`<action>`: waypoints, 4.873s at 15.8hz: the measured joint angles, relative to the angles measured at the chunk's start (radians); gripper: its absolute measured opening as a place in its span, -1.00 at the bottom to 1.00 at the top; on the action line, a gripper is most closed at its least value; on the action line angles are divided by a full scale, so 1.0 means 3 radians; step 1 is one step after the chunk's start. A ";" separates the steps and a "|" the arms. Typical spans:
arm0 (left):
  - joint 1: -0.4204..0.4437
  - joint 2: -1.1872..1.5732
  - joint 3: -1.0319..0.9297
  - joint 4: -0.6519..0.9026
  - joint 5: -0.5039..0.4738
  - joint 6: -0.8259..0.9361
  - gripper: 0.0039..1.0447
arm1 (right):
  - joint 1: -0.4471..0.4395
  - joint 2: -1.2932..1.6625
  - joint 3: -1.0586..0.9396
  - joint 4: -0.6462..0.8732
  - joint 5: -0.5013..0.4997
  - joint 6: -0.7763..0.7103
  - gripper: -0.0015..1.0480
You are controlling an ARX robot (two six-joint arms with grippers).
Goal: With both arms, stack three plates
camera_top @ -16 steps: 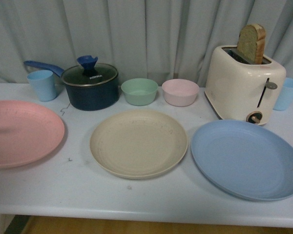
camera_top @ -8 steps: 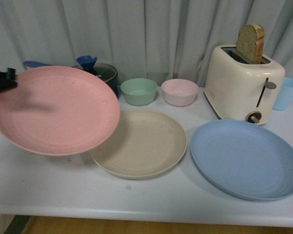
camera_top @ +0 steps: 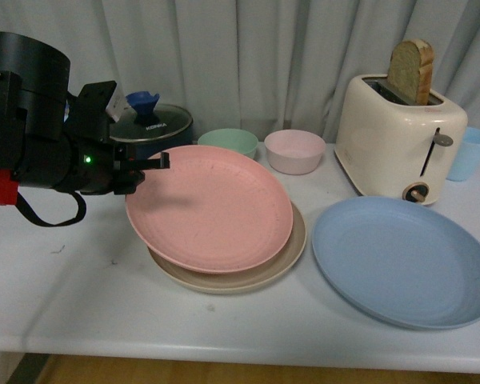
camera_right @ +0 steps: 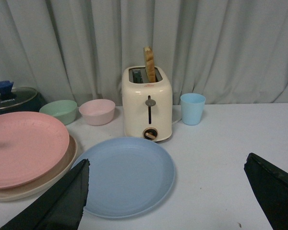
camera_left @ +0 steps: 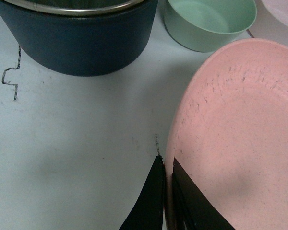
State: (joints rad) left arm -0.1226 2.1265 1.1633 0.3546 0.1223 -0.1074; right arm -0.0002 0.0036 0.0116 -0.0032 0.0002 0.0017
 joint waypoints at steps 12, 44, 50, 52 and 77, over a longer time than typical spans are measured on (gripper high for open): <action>0.0020 -0.0273 -0.0201 0.0408 0.0039 -0.0459 0.34 | 0.0000 0.0000 0.0000 0.0000 0.0000 0.0000 0.87; 0.0415 -0.5213 -0.3839 0.0669 -0.0415 0.0309 -0.97 | 0.0000 0.0000 0.0000 -0.0001 0.0000 0.0000 0.87; 0.0415 -0.5933 -0.3841 -0.0025 -0.0415 0.0308 -0.97 | 0.0000 0.0000 0.0000 -0.0001 0.0000 0.0000 0.87; 0.0415 -0.6113 -0.3841 -0.0196 -0.0415 0.0309 -0.97 | 0.0000 0.0000 0.0000 0.0000 0.0000 0.0000 0.87; 0.0415 -0.7067 -0.3840 -0.1193 -0.0409 0.0313 0.87 | -0.1391 0.2594 0.0572 0.2185 -0.1577 0.0782 0.87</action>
State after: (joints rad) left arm 0.0017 0.0063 0.0113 -0.0032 -0.0006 -0.0135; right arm -0.4175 0.7818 0.1833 0.6521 -0.4728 0.2363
